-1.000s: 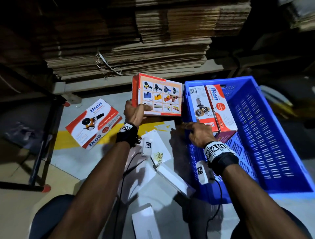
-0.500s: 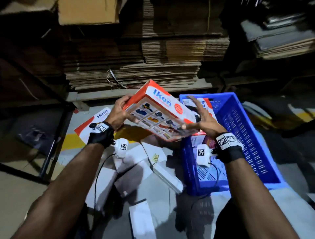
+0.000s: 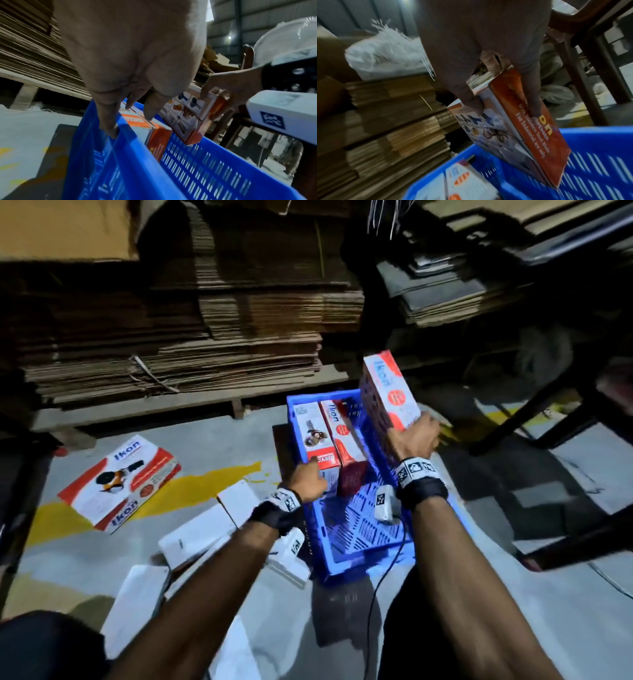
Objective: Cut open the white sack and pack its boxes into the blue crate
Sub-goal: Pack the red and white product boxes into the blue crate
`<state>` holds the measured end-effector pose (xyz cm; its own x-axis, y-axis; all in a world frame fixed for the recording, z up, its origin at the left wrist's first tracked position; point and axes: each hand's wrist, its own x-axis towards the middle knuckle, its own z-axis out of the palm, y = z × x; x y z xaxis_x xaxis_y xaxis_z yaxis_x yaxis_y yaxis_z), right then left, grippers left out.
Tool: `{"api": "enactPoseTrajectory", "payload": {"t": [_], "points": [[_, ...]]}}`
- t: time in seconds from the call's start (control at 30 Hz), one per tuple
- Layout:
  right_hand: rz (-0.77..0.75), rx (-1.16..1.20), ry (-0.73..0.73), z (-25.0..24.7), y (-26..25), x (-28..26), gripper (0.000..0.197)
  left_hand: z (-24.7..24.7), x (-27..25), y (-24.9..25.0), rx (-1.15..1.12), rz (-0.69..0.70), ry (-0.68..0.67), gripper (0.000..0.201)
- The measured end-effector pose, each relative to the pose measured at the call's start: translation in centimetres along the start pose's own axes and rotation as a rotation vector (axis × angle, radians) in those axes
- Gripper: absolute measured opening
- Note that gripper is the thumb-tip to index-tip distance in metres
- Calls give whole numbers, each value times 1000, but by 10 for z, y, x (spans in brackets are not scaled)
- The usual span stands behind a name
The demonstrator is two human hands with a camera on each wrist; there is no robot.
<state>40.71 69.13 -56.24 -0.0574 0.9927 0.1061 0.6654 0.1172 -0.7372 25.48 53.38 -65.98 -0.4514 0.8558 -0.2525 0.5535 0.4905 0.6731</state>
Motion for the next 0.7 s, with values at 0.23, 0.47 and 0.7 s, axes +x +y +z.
{"api": "enactPoseTrajectory", "payload": {"t": [0.23, 0.47, 0.7], "points": [[-64, -152, -530, 71, 57, 0, 84, 9, 8, -20, 78, 10, 20, 72], [22, -238, -360, 83, 42, 8, 41, -65, -23, -103, -208, -223, 54, 63], [-539, -59, -516, 87, -56, -61, 47, -180, -93, -268, -25, -555, 461, 55]]}}
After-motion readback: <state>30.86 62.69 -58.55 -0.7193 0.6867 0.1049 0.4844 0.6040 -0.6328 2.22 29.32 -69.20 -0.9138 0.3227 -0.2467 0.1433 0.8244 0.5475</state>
